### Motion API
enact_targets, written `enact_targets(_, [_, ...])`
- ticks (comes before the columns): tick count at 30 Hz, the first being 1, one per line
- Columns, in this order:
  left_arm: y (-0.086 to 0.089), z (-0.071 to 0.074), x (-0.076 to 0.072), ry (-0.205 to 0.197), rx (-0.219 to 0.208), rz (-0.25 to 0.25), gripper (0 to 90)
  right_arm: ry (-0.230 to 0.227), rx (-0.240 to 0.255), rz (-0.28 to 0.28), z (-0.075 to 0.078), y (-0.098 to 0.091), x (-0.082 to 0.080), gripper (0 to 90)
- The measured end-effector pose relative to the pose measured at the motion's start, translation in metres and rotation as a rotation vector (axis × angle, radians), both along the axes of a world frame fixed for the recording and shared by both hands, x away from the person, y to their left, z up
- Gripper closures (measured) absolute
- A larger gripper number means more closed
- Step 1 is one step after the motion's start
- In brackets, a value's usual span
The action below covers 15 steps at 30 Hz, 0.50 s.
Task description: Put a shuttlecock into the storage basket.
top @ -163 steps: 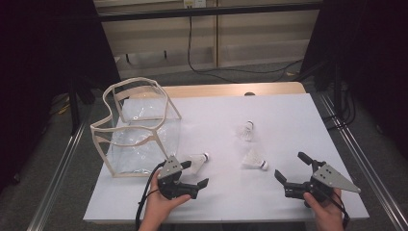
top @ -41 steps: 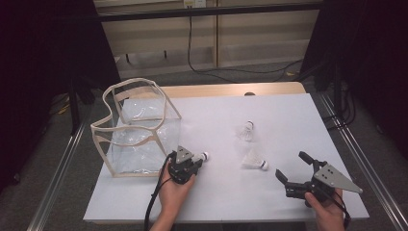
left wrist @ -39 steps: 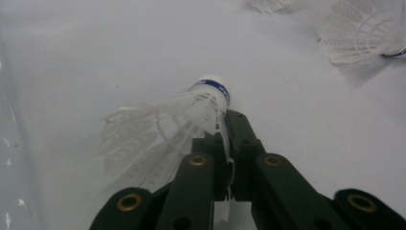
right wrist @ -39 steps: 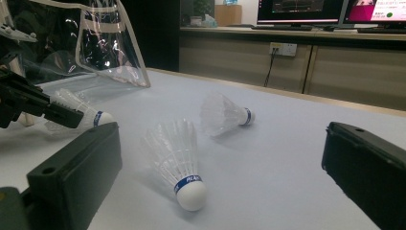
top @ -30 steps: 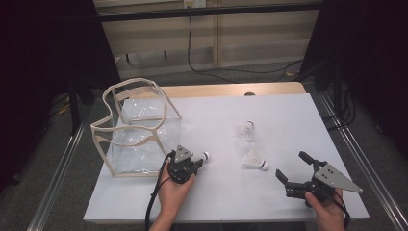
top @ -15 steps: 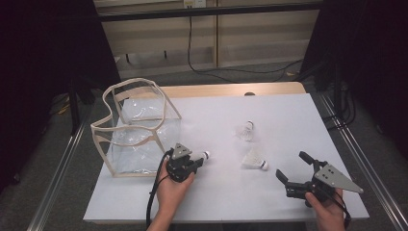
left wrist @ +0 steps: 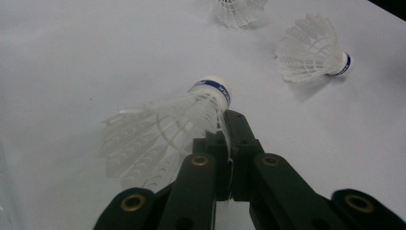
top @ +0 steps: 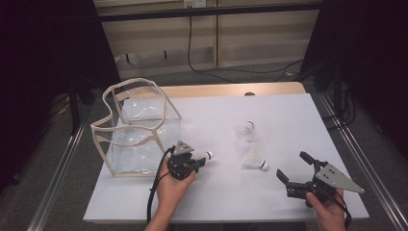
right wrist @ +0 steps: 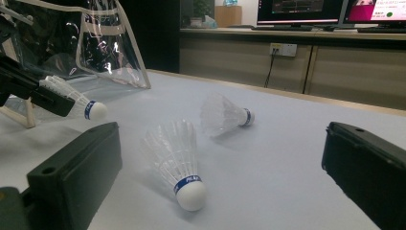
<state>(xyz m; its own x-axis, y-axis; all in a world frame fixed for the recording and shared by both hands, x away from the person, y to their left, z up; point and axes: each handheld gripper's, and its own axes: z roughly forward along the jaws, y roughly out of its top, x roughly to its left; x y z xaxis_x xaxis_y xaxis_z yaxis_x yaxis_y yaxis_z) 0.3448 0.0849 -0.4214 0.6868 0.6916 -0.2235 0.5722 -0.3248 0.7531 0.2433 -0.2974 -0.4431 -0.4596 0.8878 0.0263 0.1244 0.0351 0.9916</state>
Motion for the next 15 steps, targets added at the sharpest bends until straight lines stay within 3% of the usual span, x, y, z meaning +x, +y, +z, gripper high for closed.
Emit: enact_targets(15, [-0.001,0.018,0.004,0.033,0.021,-0.036,90.0,0.003,0.0,0.004,0.0,0.0,0.0,0.0])
